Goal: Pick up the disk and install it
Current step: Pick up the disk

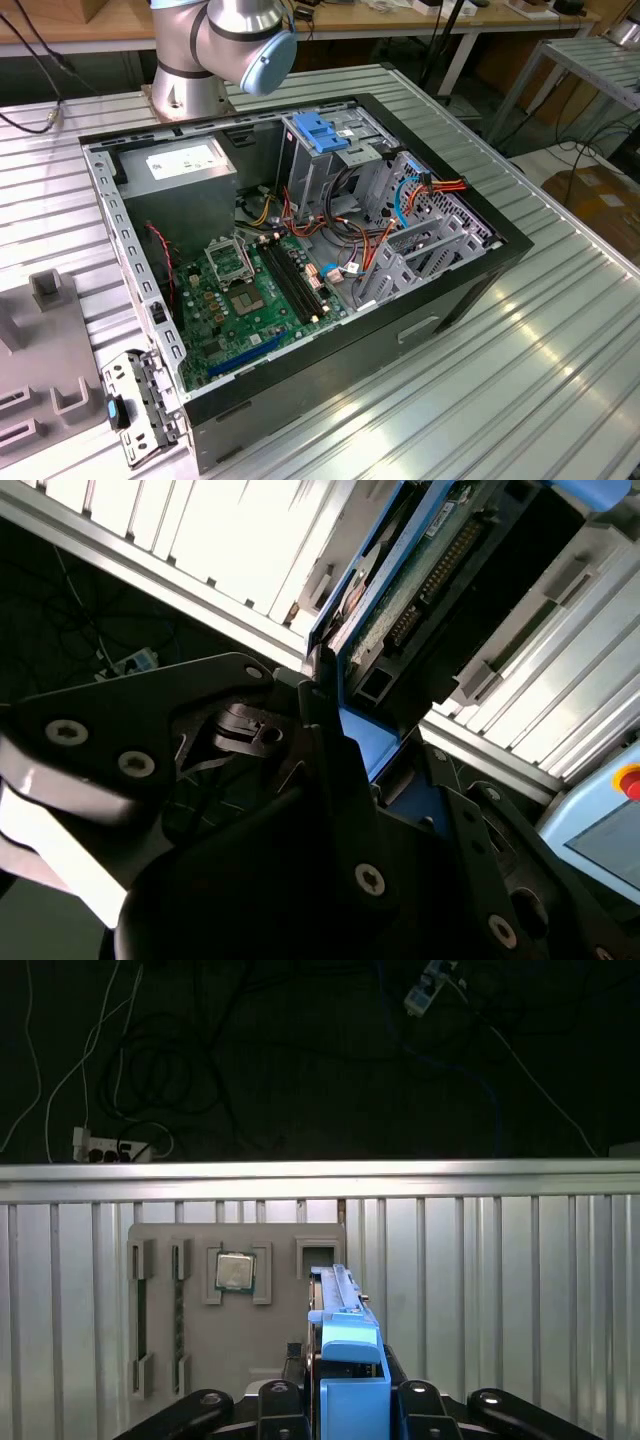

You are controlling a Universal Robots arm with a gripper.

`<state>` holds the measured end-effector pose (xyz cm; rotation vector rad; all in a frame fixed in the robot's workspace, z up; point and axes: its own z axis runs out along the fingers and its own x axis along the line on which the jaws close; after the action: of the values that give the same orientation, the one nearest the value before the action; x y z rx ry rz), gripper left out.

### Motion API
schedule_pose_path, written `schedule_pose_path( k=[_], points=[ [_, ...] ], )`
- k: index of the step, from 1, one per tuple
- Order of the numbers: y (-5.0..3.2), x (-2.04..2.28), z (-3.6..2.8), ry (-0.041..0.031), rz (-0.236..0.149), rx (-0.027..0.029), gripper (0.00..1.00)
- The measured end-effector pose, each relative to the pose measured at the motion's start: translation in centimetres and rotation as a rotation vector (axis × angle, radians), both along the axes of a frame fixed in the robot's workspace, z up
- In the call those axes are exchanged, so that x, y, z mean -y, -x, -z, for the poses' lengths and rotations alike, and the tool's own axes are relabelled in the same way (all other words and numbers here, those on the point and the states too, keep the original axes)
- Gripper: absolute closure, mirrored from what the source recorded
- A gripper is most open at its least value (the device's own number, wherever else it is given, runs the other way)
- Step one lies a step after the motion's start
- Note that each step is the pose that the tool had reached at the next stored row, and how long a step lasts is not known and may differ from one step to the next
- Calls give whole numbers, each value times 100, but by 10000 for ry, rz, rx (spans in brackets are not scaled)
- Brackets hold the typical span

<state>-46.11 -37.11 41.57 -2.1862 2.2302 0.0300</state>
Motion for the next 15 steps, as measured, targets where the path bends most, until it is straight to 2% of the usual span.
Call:
schedule_pose_path(
  k=[7,9,15],
  points=[
    [0,0,-161,0,0,-1,63],
    [0,0,-237,0,0,-1,63],
    [0,0,-361,-1,0,1,63]
  ],
)
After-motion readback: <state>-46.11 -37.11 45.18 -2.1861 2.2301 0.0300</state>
